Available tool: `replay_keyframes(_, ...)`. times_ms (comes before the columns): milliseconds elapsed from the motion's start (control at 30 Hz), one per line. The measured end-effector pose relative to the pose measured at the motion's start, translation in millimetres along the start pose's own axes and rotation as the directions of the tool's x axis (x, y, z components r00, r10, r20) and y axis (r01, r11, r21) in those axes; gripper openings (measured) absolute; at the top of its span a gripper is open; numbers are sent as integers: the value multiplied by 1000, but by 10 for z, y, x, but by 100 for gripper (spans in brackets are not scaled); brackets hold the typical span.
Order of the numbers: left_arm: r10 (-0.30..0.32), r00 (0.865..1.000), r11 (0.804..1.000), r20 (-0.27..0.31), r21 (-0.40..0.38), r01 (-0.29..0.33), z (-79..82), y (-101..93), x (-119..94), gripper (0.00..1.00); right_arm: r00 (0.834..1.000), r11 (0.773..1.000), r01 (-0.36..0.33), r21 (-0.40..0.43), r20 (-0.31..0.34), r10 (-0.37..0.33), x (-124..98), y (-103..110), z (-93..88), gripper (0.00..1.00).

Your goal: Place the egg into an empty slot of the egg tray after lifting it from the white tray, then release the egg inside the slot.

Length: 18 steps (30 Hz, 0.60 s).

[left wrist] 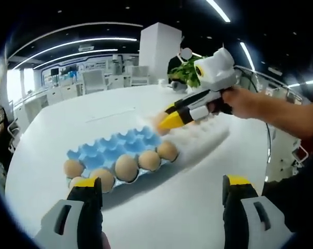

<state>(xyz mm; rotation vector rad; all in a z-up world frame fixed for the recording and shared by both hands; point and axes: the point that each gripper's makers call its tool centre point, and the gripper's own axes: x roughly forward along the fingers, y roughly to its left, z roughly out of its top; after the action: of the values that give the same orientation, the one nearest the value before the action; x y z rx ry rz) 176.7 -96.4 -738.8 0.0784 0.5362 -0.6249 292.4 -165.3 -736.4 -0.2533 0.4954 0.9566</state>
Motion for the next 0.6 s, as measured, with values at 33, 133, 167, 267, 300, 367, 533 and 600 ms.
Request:
replay_keyframes(33,2,1000,1000,0,1,-2,1,6,0,98,1000,1000,-4,-3,2,4,16,13,12,26)
replay_keyframes(133,5,1000,1000,1,1,-5,3,15,1,98,1000,1000,-15,-15,9,15,85,64,49,26)
replay_keyframes(167,9,1000,1000,1,1,-9,5,24,0,99,1000,1000,-22,-19,7,22,109,84,50,26)
replay_keyframes(267,32,999,999,14,-11,-32,25,82,-14,99,1000,998,-30,-50,5,30,177,129,75,26)
replay_keyframes(300,37,999,999,19,-21,-36,29,101,-21,99,999,998,-32,-50,7,33,188,134,84,26)
replay_keyframes(367,45,999,998,25,-34,-44,21,138,-32,99,999,998,-41,-51,12,42,218,148,109,26)
replay_keyframes(533,54,998,997,24,-48,-53,-16,179,-48,99,998,995,-58,-78,17,59,314,213,172,26)
replay_keyframes(600,59,998,997,25,-55,-57,-19,197,-50,99,997,993,-69,-99,19,72,364,262,206,26)
